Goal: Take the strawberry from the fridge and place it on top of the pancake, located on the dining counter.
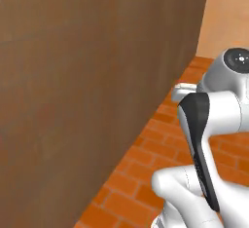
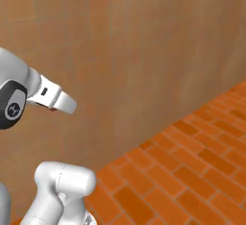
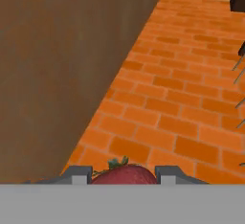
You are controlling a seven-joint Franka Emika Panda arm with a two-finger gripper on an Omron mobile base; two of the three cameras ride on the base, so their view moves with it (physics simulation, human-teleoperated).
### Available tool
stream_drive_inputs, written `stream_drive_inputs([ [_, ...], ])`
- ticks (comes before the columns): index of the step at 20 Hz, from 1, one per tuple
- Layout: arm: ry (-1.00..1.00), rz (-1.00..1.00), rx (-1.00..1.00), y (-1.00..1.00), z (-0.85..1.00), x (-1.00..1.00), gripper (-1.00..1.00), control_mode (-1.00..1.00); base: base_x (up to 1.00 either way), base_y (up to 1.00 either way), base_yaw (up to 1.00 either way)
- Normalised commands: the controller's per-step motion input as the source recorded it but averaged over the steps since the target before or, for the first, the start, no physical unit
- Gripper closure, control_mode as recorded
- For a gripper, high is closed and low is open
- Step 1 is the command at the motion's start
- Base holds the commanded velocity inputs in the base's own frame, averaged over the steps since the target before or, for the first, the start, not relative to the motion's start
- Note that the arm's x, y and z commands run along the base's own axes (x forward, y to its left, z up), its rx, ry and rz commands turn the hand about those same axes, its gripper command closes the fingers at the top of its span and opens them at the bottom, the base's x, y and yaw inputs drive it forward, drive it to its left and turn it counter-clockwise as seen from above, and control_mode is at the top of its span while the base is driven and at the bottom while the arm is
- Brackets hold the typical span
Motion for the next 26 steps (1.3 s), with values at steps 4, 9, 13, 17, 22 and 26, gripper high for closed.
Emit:
stream_drive_inputs([
  [4,0.00,0.00,0.00,0.00,0.00,0.00,1.00,1.00,0.07,-0.02,-0.95],
  [9,0.00,0.00,0.00,0.00,0.00,0.00,1.00,1.00,0.29,-0.02,-0.88],
  [13,0.00,0.00,0.00,0.00,0.00,0.00,1.00,1.00,0.72,0.00,-0.75],
  [17,0.00,0.00,0.00,0.00,0.00,0.00,1.00,1.00,0.88,0.00,-0.67],
  [22,0.00,0.00,0.00,0.00,0.00,0.00,1.00,1.00,0.62,0.01,-0.76],
  [26,0.00,0.00,0.00,0.00,0.00,0.00,1.00,1.00,0.41,0.14,-0.83],
])
